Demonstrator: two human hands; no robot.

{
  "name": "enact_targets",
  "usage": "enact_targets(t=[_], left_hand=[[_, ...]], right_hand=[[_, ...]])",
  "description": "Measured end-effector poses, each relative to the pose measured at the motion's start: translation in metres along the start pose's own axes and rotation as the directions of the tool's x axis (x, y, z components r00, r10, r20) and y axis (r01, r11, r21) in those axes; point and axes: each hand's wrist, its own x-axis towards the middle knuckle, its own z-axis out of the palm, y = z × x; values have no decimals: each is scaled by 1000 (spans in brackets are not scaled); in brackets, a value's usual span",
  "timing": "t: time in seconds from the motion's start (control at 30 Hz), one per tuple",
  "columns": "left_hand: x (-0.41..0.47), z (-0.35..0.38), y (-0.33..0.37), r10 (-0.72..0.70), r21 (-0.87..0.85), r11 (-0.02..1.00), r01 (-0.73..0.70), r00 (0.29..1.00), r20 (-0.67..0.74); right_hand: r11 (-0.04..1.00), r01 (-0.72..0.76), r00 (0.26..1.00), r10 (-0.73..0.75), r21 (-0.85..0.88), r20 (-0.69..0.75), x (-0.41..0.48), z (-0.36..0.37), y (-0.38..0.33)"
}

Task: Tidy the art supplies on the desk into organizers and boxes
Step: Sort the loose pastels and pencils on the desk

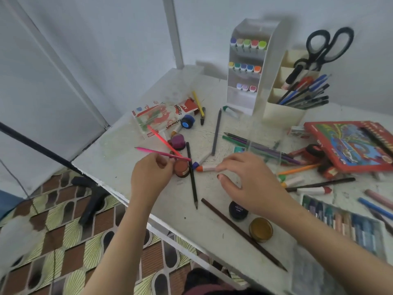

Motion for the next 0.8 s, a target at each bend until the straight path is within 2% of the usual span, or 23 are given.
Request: enact_targets(t=[0.17, 0.43, 0.67, 0.8], left_hand=[[5, -3, 6, -12, 50, 999, 9, 997, 72], [-7, -25, 26, 51, 84, 995, -56, 997, 61], [-27, -42, 61, 207, -5, 978, -207, 978, 28], [-37, -43, 81, 277, -131, 956, -264, 956, 95]], right_hand=[[1000, -27, 1000, 27, 1, -11, -5, -2, 3], [999, -37, 998, 37, 7, -54, -11, -9, 6], [998, -57, 994, 58, 13, -90, -19, -18, 9], [996, -83, 992, 84, 11, -97, -28, -26, 11]])
